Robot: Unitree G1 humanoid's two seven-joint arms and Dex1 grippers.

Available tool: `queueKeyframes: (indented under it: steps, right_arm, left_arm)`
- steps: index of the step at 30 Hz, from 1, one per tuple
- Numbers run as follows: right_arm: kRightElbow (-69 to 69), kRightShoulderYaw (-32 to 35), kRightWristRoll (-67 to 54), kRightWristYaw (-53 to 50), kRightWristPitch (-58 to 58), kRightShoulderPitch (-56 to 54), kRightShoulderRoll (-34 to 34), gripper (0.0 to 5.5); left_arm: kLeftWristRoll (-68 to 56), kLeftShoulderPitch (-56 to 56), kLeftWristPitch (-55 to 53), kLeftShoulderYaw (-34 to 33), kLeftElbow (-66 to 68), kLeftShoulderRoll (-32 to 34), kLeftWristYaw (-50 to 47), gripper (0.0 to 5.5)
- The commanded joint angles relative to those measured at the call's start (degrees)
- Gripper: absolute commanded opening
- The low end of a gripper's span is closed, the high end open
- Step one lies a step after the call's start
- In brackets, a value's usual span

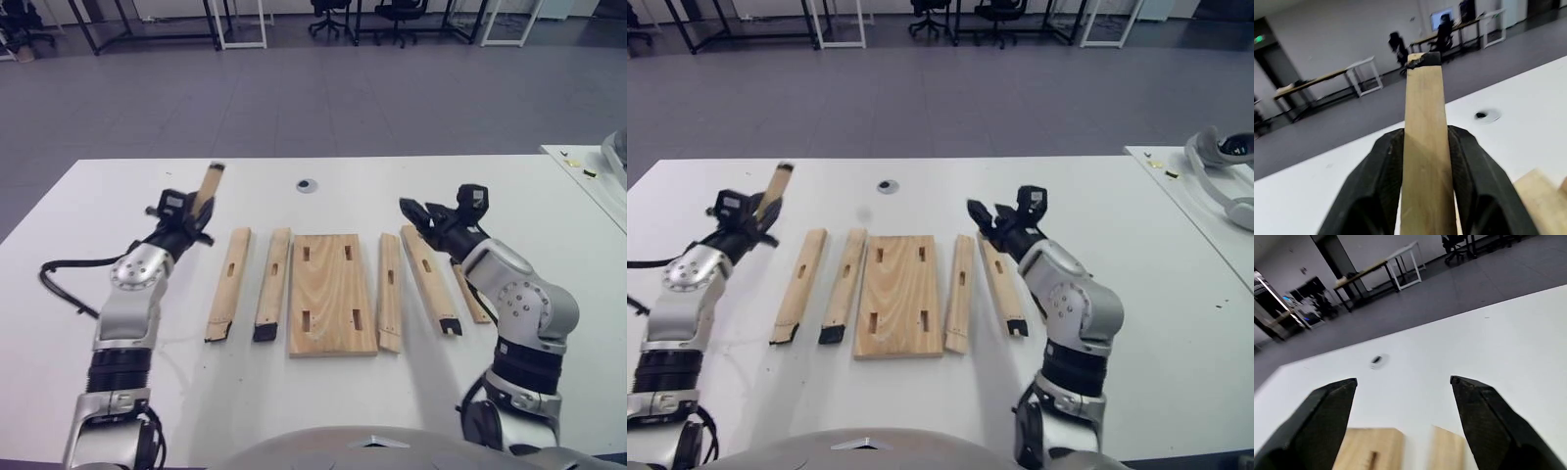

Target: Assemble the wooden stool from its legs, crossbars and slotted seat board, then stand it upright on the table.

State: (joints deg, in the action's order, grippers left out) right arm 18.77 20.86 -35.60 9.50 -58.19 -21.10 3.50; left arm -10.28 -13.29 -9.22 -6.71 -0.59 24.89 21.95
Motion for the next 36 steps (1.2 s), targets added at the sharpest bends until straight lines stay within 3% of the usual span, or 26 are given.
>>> queueKeyframes:
  steps: [1,5,10,20,36]
  right_arm:
    - [-0.9,4.7,-10.6,-4.0,-3.4,-6.7,-5.0,3.56]
    - [-1.8,6.3,-19.9,-8.0,-5.4,-9.8,-7.9,3.56]
    - [-2.5,3.3,-25.9,-11.1,-6.9,-8.3,-9.3,3.56]
    - [-4.9,1.1,-31.9,-15.0,-5.0,-6.3,-8.2,3.56]
    - [-6.0,-1.8,-35.7,-17.4,-2.2,-5.3,-5.0,0.59]
  left_arm:
    - [-4.7,-2.5,-1.3,5.5,-6.7,-3.9,5.5,1.3]
    - [-6.0,-3.8,-2.9,10.4,-8.6,-7.2,7.9,1.3]
    - [-6.1,-3.5,-3.9,13.1,-9.9,-11.7,6.3,1.3]
    - [-8.5,-1.9,-7.5,16.8,-13.3,-12.6,10.6,1.3]
    - [-8.3,-0.4,-7.6,16.4,-14.3,-12.0,10.7,1.29]
